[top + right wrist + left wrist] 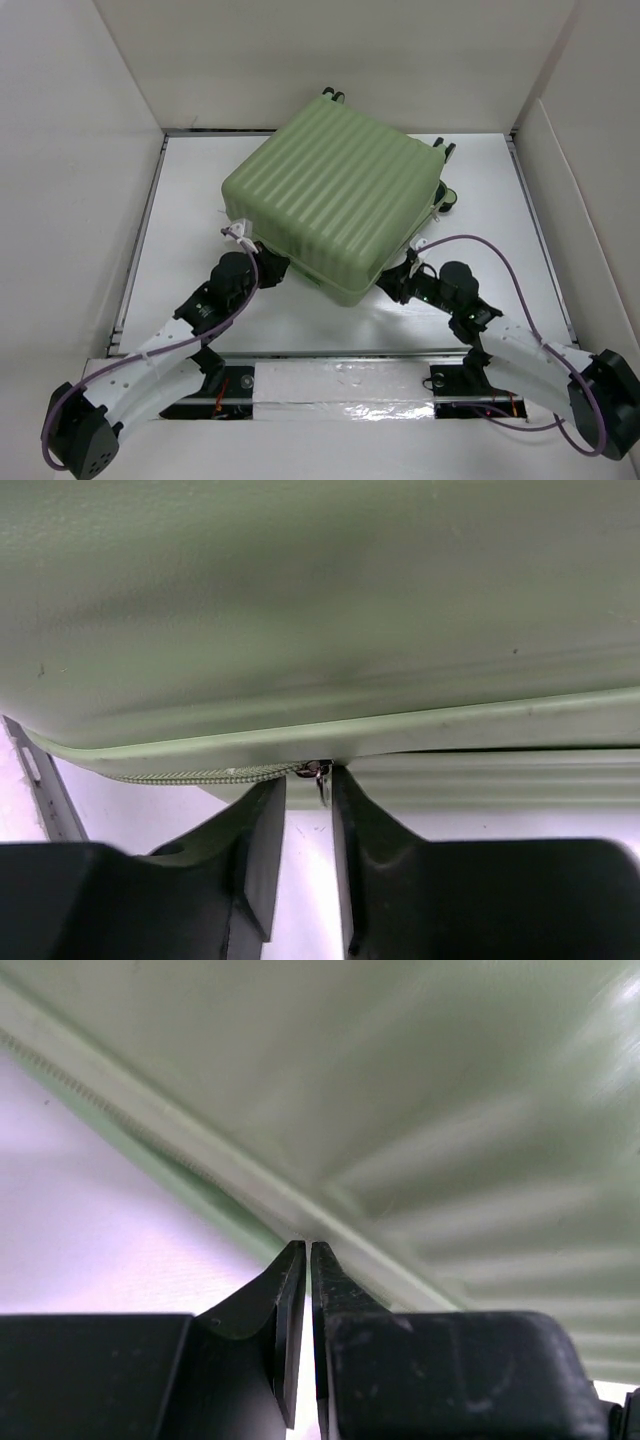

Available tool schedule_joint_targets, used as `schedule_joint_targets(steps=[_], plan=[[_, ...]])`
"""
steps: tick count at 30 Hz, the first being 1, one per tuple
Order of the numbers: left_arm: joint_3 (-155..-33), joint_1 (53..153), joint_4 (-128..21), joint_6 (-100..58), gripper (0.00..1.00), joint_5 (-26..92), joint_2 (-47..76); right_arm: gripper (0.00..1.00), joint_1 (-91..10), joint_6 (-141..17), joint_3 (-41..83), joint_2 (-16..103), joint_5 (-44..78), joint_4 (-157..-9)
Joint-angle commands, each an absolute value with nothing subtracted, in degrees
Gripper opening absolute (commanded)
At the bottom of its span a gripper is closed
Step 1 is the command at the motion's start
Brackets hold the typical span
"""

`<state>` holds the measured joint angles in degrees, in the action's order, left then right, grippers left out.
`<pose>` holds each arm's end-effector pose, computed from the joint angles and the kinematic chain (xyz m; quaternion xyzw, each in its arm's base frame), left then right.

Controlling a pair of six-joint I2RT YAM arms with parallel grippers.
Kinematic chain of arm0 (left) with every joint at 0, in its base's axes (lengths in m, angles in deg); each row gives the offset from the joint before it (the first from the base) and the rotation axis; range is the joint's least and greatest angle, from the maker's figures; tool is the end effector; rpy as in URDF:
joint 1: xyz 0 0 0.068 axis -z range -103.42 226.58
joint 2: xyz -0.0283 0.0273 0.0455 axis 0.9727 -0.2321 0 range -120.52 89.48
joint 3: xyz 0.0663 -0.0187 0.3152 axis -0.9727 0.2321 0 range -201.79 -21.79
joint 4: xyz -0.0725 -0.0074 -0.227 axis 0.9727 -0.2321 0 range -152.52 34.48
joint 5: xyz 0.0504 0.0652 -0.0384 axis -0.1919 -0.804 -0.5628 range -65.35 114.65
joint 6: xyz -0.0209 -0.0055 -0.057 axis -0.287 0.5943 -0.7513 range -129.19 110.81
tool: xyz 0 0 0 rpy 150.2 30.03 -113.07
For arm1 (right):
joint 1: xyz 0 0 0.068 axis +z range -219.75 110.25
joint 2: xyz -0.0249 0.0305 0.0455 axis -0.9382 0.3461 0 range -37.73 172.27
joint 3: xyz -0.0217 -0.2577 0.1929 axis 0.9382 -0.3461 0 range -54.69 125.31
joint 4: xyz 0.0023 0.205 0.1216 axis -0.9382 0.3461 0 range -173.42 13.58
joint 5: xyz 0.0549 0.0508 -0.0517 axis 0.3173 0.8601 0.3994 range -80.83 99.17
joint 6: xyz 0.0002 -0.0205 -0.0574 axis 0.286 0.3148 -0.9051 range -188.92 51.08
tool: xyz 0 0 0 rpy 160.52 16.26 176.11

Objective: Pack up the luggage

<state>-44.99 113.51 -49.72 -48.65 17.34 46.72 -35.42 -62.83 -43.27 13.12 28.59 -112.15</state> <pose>0.1090 -0.0747 0.2819 -0.0567 0.7841 -0.3415 0.5151 0.1105 0.0937 0.2427 -0.2895 0.7097 0.3391 0.5454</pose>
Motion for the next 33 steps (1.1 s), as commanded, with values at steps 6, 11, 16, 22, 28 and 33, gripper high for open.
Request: schedule_joint_targets(steps=[6,11,16,22,28,33], plan=[[-40.9,116.4,-50.4,-47.0,0.03,16.1,50.9,0.02,-32.0,-60.6,-43.0,13.2,17.9,-122.6],[-41.9,127.8,-44.6,-47.0,0.03,10.6,47.8,0.00,-28.8,-61.0,-42.5,9.0,14.5,-115.6],[-48.4,140.2,-40.9,-46.1,0.03,2.5,34.6,0.00,-28.8,-60.7,-41.9,6.4,13.3,-107.9],[-50.7,140.2,-30.9,-43.9,0.04,3.8,27.4,0.00,-25.1,-61.0,-40.2,6.8,12.6,-101.5],[-55.3,137.5,-29.2,-41.4,0.04,3.7,23.5,0.00,-14.8,-60.0,-36.9,6.6,7.4,-90.0],[-58.1,136.3,-27.7,-40.7,0.04,5.0,20.1,0.00,-5.8,-56.0,-33.1,6.6,2.7,-83.6]])
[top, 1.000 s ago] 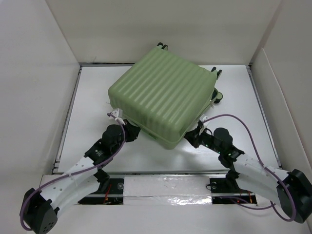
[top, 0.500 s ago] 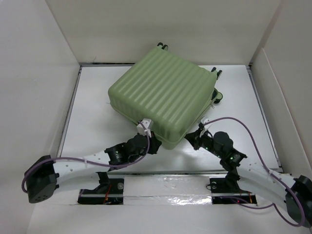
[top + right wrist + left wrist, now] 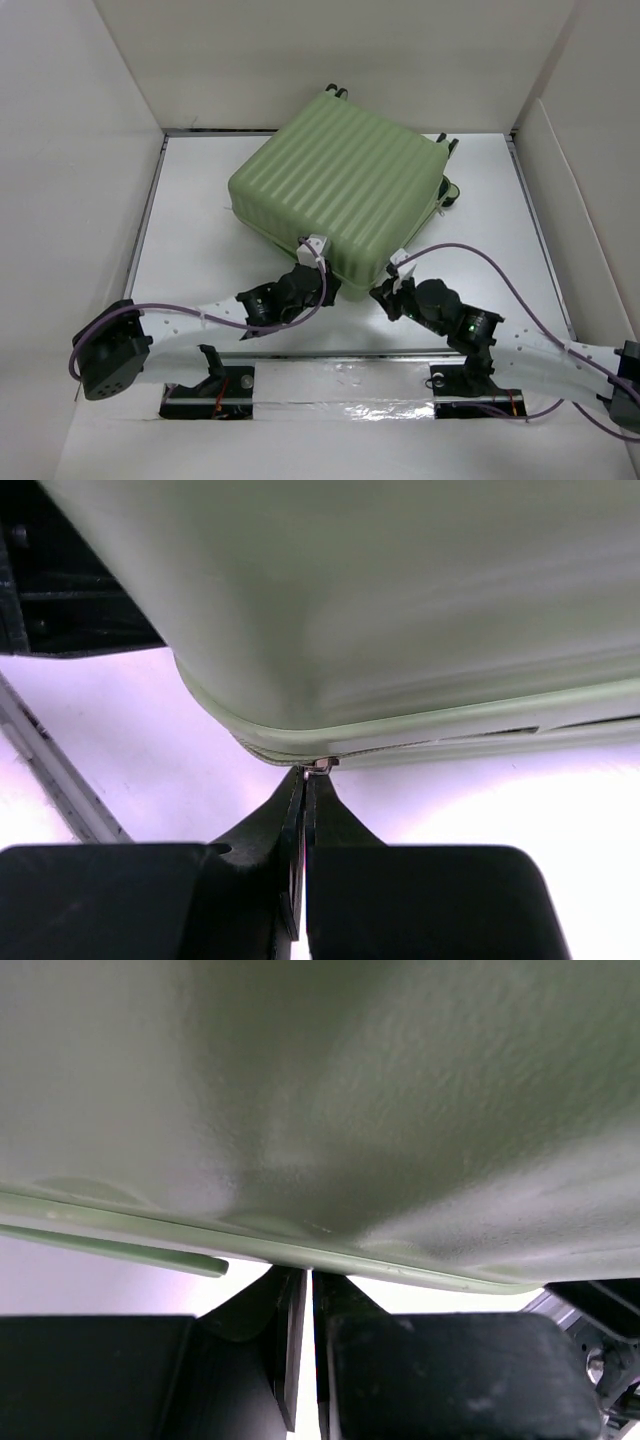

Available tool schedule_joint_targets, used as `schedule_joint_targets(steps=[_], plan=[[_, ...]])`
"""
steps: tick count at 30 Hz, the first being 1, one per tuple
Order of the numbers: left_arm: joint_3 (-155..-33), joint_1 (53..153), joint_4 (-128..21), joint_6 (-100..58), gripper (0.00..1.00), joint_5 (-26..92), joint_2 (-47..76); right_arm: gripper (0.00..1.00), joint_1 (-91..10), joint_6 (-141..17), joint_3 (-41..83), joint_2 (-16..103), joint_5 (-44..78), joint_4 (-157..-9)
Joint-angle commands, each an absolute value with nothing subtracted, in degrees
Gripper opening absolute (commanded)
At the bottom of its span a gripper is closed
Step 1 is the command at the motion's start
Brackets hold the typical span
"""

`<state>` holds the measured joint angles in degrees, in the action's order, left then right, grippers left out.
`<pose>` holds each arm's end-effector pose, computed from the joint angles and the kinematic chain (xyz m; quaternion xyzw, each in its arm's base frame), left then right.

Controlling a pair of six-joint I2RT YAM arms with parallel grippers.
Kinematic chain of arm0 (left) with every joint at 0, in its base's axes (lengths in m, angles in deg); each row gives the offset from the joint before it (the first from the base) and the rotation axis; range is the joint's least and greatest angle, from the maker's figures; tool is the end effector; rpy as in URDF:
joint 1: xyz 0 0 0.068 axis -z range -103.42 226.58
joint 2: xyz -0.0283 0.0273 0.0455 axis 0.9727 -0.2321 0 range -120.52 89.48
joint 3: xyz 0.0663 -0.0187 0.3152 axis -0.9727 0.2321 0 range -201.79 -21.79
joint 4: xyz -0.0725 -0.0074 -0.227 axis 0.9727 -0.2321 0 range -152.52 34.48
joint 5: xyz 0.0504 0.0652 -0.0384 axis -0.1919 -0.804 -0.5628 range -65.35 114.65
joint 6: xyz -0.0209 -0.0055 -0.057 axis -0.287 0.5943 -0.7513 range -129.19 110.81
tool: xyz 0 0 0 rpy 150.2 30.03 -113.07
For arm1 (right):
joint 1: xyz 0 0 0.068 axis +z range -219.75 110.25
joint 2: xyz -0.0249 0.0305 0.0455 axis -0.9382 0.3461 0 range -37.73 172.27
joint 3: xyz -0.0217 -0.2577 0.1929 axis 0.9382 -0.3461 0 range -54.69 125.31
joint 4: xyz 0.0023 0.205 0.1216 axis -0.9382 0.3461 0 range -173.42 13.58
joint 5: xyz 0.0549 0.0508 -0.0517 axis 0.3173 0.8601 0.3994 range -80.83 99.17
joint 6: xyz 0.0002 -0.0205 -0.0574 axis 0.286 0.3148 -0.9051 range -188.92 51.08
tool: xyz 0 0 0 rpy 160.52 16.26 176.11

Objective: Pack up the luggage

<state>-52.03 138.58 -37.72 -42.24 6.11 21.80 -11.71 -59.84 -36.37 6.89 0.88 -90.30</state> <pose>0.1170 -0.1892 0.2794 0.1118 0.8043 -0.3304 0.4811 0.0755 0.1084 0.2515 -0.2994 0.7582 0.2694 0.5128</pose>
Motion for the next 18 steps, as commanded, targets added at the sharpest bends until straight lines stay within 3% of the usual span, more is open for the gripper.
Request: schedule_joint_targets(steps=[1,10,14,18], plan=[[-58.5,136.3,-27.2,-40.7,0.04,5.6,18.8,0.00,-4.5,-54.6,-32.8,7.0,1.7,-83.7],[-61.8,136.3,-25.2,-41.7,0.04,10.4,14.3,0.00,8.9,-47.6,-24.8,22.4,-8.6,-103.0],[-63.9,136.3,-27.3,-40.2,0.03,9.8,14.6,0.00,17.4,-46.5,-16.8,29.2,-21.7,-95.4],[-63.5,136.3,-27.3,-40.6,0.06,11.6,14.7,0.00,17.4,-45.9,-17.6,32.8,-28.9,-101.4]])
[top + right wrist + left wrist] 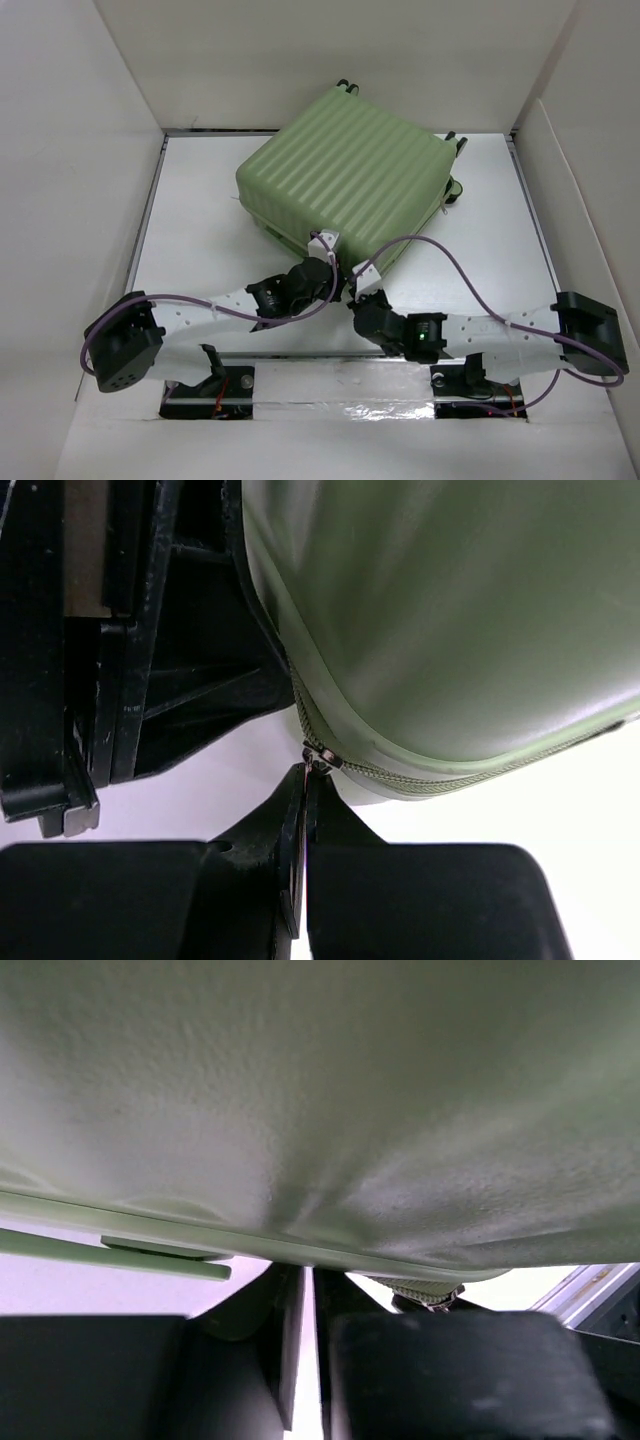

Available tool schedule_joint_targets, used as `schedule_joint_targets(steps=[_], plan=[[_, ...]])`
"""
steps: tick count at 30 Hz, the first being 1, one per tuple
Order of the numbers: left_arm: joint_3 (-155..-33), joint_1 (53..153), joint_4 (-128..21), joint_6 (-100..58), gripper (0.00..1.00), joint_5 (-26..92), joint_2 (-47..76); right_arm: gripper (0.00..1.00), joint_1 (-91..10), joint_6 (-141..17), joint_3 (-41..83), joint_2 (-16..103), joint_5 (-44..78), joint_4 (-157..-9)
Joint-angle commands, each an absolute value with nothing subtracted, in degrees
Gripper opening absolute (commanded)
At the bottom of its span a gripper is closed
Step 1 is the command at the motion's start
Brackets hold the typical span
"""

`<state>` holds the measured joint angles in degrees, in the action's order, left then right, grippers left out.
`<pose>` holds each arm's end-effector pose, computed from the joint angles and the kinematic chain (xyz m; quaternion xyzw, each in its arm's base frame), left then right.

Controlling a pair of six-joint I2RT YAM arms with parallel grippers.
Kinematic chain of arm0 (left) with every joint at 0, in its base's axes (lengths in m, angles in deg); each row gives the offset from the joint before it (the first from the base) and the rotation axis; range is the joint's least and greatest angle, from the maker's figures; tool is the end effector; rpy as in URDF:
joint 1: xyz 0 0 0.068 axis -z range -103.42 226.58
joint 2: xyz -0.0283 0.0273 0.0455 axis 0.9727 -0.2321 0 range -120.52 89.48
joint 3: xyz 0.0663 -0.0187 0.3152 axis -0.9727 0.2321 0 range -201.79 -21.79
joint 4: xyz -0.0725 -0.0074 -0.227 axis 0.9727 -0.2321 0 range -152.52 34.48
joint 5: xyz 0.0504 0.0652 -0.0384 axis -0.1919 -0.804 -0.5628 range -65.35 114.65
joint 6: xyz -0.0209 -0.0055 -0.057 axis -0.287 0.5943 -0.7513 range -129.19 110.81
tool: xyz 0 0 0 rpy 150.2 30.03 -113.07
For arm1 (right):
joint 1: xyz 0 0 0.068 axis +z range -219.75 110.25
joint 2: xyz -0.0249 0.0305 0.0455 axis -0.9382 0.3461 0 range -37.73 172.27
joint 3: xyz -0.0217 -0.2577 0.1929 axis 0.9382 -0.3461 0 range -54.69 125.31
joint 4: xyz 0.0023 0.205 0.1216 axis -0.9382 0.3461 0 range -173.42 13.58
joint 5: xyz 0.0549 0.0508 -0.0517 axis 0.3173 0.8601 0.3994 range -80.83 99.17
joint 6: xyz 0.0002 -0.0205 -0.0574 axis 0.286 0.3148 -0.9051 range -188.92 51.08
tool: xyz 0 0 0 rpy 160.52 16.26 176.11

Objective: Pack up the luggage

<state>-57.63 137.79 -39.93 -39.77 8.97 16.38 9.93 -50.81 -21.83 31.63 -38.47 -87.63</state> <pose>0.1310 -0.2128 0.2859 0.1426 0.8108 -0.3209 0.4682 0.0708 0.2006 0.2698 -0.2427 0.7881 0.1001 0.5568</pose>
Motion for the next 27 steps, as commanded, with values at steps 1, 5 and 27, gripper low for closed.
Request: schedule_joint_targets(steps=[1,5,27], plan=[[-63.0,136.3,-27.7,-40.9,0.09,11.3,15.0,0.00,16.4,-46.8,-18.0,34.9,-30.7,-106.2],[-58.8,133.1,-30.9,-43.2,0.34,8.8,20.8,0.00,12.9,-47.9,-18.5,38.0,-30.6,-112.3],[-47.9,97.5,-33.6,-49.7,0.35,22.1,30.7,0.00,12.9,-47.4,-21.2,32.9,-27.9,-107.6]])
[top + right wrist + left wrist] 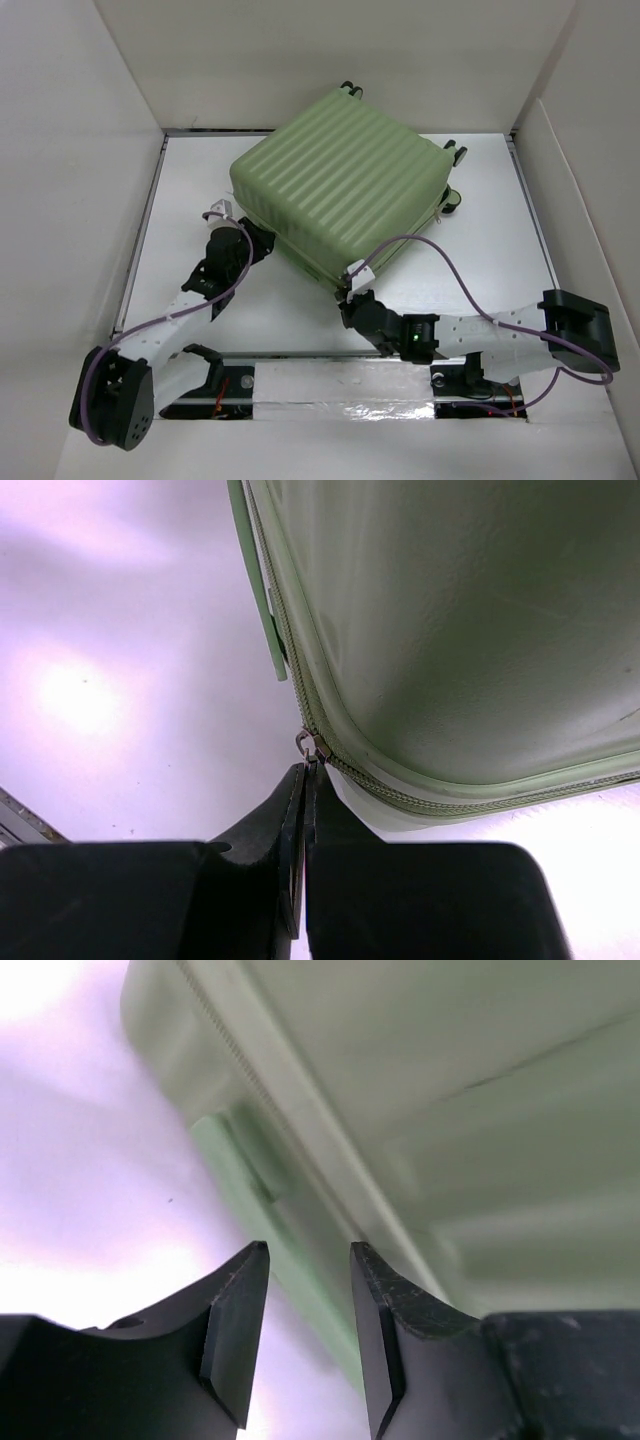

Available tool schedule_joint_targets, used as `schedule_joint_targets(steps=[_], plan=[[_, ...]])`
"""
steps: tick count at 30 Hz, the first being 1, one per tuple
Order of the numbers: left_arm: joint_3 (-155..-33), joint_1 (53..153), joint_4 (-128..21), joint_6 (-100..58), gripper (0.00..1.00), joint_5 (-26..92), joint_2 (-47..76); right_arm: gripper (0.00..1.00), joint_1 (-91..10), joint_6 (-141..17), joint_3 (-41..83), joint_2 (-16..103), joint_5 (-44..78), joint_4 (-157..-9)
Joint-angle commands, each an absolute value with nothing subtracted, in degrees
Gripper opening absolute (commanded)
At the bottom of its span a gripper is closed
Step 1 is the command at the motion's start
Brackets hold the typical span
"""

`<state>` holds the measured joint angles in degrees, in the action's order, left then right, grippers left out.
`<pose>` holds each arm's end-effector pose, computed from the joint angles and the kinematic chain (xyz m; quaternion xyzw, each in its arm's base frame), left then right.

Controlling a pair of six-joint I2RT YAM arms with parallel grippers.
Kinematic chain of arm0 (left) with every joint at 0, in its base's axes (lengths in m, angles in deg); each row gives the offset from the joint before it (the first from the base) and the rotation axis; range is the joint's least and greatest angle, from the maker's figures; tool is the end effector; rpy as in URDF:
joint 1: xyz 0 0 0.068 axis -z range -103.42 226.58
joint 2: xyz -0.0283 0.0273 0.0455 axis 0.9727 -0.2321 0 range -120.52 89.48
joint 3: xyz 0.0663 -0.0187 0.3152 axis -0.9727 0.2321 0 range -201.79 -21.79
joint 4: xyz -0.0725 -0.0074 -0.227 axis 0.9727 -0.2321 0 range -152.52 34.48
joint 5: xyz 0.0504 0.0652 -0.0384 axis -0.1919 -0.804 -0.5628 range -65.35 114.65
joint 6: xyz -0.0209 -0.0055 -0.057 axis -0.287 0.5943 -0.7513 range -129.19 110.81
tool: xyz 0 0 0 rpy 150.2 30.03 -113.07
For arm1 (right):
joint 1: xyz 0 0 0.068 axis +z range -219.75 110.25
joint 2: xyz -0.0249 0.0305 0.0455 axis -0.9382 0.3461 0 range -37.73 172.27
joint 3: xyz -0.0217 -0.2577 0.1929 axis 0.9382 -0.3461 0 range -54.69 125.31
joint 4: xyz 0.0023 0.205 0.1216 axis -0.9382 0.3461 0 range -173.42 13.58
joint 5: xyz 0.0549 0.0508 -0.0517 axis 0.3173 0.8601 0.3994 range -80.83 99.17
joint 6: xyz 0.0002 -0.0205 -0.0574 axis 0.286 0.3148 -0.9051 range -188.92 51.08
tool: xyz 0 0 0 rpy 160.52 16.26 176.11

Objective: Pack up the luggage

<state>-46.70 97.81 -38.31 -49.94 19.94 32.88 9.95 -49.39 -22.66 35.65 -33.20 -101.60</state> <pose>0.1701 -0.0621 0.2821 -0.1587 0.7743 -0.2871 0.5412 0.0721 0.2245 0.2727 -0.2180 0.7732 0.1957 0.5625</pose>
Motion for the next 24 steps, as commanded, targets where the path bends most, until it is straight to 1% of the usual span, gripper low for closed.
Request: schedule_joint_targets(steps=[1,7,10,15,16,17,18,19,21,22,24], plan=[[-47.9,97.5,-33.5,-49.6,0.34,21.9,28.8,0.00,12.9,-47.3,-21.2,32.9,-27.8,-107.4],[-46.8,97.0,-30.5,-49.1,0.32,21.3,24.4,0.00,12.9,-47.6,-20.9,32.9,-27.5,-106.9],[-47.2,97.0,-28.9,-48.6,0.35,21.5,22.1,0.00,12.9,-48.3,-20.0,33.8,-27.2,-106.7],[-48.4,97.7,-27.3,-47.8,0.35,20.4,16.7,0.00,12.9,-49.5,-17.9,34.7,-26.5,-106.2],[-48.6,98.3,-26.5,-47.8,0.31,20.6,14.8,0.00,12.9,-50.1,-17.7,34.8,-26.4,-106.2],[-48.6,98.3,-24.5,-47.6,0.24,21.3,13.7,0.00,12.9,-50.3,-17.5,34.9,-26.2,-106.1],[-48.8,98.3,-23.5,-47.1,0.04,22.9,12.7,0.00,12.3,-50.5,-17.3,34.9,-26.2,-106.1],[-49.2,99.4,-23.1,-47.1,0.00,23.4,10.9,0.00,12.3,-50.9,-17.2,35.0,-25.8,-105.7],[-48.8,100.8,-21.0,-46.9,0.00,24.3,10.1,0.00,11.0,-50.9,-17.1,34.5,-25.4,-104.8],[-46.8,102.7,-19.2,-47.6,0.00,26.3,10.3,0.00,10.4,-51.2,-17.5,34.2,-24.8,-104.4],[-44.4,105.7,-15.5,-48.7,0.00,25.9,10.7,0.00,7.8,-51.3,-18.2,32.5,-21.9,-104.5]])
